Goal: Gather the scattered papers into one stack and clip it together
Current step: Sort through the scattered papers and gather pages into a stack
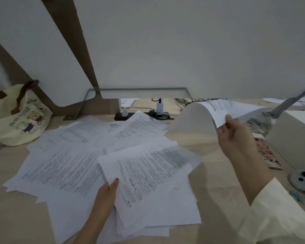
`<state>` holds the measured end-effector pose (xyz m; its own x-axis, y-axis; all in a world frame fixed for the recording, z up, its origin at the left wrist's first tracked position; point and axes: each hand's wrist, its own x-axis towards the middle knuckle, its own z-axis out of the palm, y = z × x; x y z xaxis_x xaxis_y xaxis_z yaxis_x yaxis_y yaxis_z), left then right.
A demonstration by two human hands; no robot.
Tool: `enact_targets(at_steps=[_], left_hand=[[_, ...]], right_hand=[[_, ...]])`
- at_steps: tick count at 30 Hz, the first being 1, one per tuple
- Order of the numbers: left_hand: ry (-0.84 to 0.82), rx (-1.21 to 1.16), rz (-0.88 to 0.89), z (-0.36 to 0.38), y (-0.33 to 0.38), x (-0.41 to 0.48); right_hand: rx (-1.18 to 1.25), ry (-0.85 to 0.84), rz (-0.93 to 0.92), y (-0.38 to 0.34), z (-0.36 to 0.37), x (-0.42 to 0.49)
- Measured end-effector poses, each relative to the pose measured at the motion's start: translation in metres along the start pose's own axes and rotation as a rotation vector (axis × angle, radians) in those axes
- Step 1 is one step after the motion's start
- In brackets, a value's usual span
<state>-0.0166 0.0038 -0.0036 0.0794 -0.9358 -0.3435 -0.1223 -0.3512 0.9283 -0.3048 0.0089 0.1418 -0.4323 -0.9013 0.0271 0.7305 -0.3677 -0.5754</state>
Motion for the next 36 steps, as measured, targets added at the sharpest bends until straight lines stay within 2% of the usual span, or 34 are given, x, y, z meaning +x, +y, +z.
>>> enact_targets(at_steps=[3, 6, 9, 14, 17, 23, 26, 27, 29, 32, 34, 36], left_hand=[[0.005, -0.006, -0.022, -0.001, 0.001, 0.001], [0.003, -0.019, -0.025, -0.001, -0.001, 0.002], [-0.013, -0.070, -0.031, -0.001, 0.000, 0.001], [0.001, -0.184, -0.116, 0.003, 0.008, 0.004], [-0.007, -0.228, -0.125, 0.005, 0.014, 0.003], [-0.085, -0.085, -0.033, -0.003, 0.004, -0.001], [-0.117, -0.038, 0.009, -0.007, -0.001, -0.001], [-0.123, -0.041, 0.010, -0.007, -0.002, 0.000], [-0.143, -0.073, 0.007, -0.008, 0.000, 0.000], [-0.174, -0.121, -0.026, -0.010, 0.003, 0.001], [-0.190, -0.103, -0.040, -0.011, 0.003, 0.002], [-0.204, -0.092, -0.032, -0.012, 0.004, 0.001]], right_hand=[[-0.020, -0.114, -0.034, 0.001, 0.019, -0.014], [-0.193, -0.027, 0.009, 0.023, 0.011, -0.035], [-0.353, 0.117, 0.196, 0.068, -0.014, -0.060], [-0.544, 0.213, 0.506, 0.133, -0.043, -0.091], [-0.598, 0.169, 0.610, 0.152, -0.044, -0.103], [-0.709, -0.016, 0.827, 0.159, -0.041, -0.111], [-0.795, -0.056, 0.875, 0.146, -0.038, -0.108], [-0.833, -0.041, 0.853, 0.138, -0.036, -0.107], [-1.024, -0.009, 0.676, 0.119, -0.033, -0.098], [-1.456, -0.080, 0.133, 0.096, -0.031, -0.076], [-1.677, -0.213, -0.149, 0.092, -0.025, -0.055], [-1.915, -0.446, -0.234, 0.099, -0.016, -0.030]])
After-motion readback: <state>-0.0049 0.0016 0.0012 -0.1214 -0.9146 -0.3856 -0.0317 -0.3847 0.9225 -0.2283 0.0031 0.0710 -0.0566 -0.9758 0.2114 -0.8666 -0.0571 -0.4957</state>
